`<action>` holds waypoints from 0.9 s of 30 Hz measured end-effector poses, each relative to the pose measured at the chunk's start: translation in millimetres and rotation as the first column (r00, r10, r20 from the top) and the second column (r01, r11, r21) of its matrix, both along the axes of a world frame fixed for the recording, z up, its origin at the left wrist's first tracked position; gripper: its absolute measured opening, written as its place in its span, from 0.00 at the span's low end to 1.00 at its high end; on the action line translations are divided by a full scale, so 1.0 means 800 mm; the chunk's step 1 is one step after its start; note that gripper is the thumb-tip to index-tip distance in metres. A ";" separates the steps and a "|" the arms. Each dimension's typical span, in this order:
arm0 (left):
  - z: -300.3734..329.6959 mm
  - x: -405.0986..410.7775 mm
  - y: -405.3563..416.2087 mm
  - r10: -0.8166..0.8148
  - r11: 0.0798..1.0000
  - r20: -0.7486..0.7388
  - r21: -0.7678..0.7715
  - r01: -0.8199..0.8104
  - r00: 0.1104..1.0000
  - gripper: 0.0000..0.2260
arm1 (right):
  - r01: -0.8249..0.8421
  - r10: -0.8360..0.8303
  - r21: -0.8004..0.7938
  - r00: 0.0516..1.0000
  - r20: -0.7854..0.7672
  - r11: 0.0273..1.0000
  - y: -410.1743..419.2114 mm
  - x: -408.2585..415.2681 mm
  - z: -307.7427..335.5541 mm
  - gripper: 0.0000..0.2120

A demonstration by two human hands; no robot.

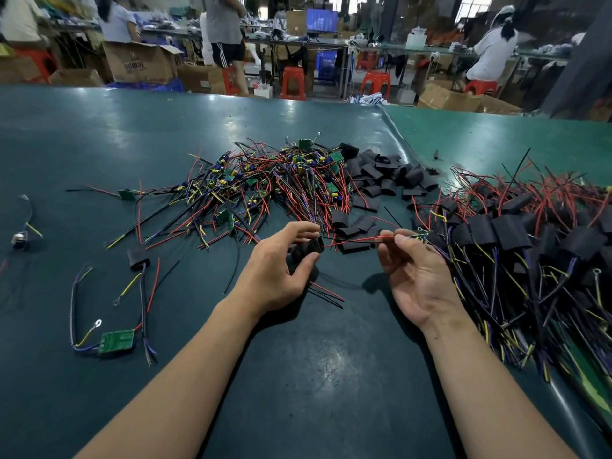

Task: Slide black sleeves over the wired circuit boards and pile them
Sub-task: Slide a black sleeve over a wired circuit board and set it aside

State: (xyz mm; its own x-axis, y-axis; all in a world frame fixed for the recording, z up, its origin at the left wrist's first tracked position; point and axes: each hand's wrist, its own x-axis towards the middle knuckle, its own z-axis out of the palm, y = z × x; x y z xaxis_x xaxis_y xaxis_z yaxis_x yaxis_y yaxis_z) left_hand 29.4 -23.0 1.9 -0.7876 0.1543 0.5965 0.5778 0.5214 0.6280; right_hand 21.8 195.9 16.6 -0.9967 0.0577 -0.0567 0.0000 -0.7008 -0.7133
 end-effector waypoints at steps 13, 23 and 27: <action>0.004 0.004 -0.002 0.028 0.999 -0.043 0.038 -0.026 0.999 0.15 | 0.067 -0.067 0.195 0.998 -0.007 0.978 -0.006 -0.003 -0.005 0.10; 0.006 0.006 -0.001 0.037 0.999 -0.029 0.017 -0.037 0.999 0.15 | 0.094 -0.093 0.240 0.996 -0.016 0.966 -0.009 -0.003 -0.004 0.12; 0.006 0.004 -0.001 0.014 1.000 -0.038 -0.007 -0.015 0.999 0.13 | 0.078 -0.072 0.257 0.997 -0.034 0.963 -0.008 0.000 -0.003 0.11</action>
State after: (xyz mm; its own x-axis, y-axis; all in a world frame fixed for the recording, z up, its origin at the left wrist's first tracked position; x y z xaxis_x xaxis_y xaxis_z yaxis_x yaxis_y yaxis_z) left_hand 33.0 -24.1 6.4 -0.7667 0.1478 0.6247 0.5934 0.5345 0.6018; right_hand 21.5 189.3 14.6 -0.9899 0.1417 -0.0063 -0.0647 -0.4908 -0.8689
